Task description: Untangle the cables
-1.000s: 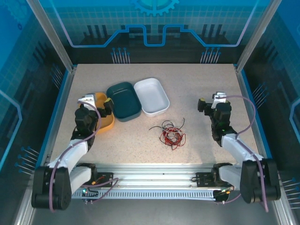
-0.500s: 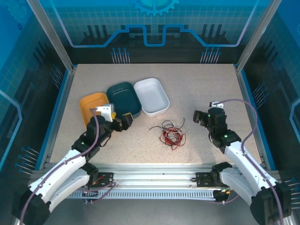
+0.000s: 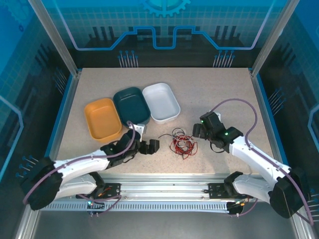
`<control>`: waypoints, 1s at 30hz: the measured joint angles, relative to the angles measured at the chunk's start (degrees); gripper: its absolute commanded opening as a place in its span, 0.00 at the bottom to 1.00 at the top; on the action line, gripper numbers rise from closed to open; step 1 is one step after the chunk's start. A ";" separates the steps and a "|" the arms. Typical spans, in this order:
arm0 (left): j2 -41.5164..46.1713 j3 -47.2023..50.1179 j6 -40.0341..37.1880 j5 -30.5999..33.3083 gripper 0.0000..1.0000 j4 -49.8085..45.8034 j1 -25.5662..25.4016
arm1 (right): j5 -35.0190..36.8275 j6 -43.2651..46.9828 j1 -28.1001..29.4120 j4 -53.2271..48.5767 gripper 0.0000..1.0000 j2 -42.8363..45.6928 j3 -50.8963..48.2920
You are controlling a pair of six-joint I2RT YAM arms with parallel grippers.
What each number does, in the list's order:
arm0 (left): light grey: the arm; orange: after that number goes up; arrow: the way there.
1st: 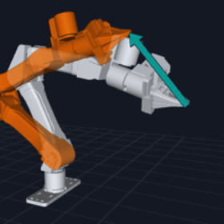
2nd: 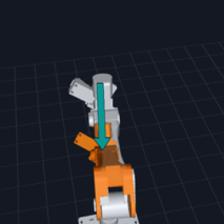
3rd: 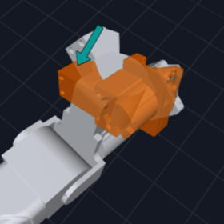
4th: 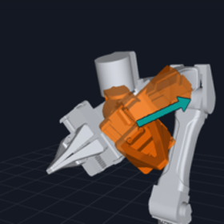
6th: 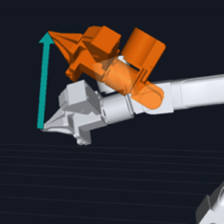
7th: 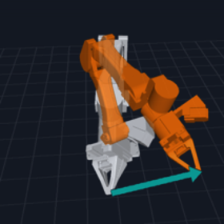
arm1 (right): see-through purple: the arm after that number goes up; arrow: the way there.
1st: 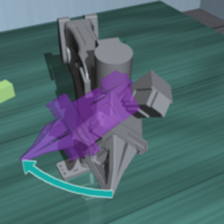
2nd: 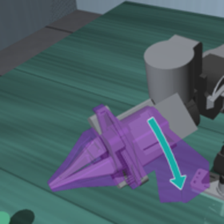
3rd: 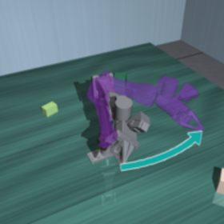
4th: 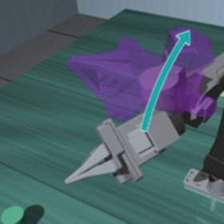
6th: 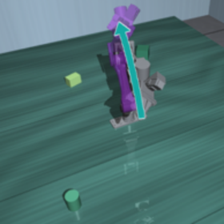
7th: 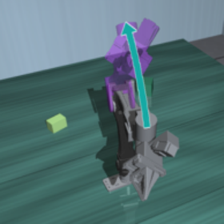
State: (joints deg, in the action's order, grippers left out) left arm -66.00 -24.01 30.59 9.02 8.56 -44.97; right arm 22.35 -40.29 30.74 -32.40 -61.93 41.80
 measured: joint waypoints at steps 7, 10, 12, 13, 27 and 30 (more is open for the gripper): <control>-12.35 -7.50 -2.10 -4.31 0.98 4.46 -3.67 | -5.84 -4.15 0.13 -3.26 0.79 -0.39 0.11; -17.51 -10.73 -2.29 -6.12 0.88 6.91 -4.83 | -7.74 -5.53 0.55 -5.18 0.79 -0.85 0.11; -20.87 -11.96 -2.08 -7.54 0.82 8.61 -4.98 | -8.83 -6.40 1.22 -6.34 0.79 -1.22 0.11; -22.40 -12.41 -1.90 -8.26 0.81 9.25 -4.98 | -9.29 -6.73 1.53 -6.73 0.79 -1.31 0.11; -36.87 -23.43 -0.72 -14.32 0.46 13.05 -5.09 | -12.39 -7.76 1.88 -6.99 0.64 -5.64 0.11; -38.47 -25.64 -0.98 -14.51 0.40 13.79 -5.09 | -12.72 -7.72 1.27 -6.99 0.64 -6.08 0.11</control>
State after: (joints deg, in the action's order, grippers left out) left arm -104.47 -49.65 29.61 -5.50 22.35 -50.06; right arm 9.63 -48.01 32.01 -39.40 -68.01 41.91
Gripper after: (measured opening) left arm 0.423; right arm 0.640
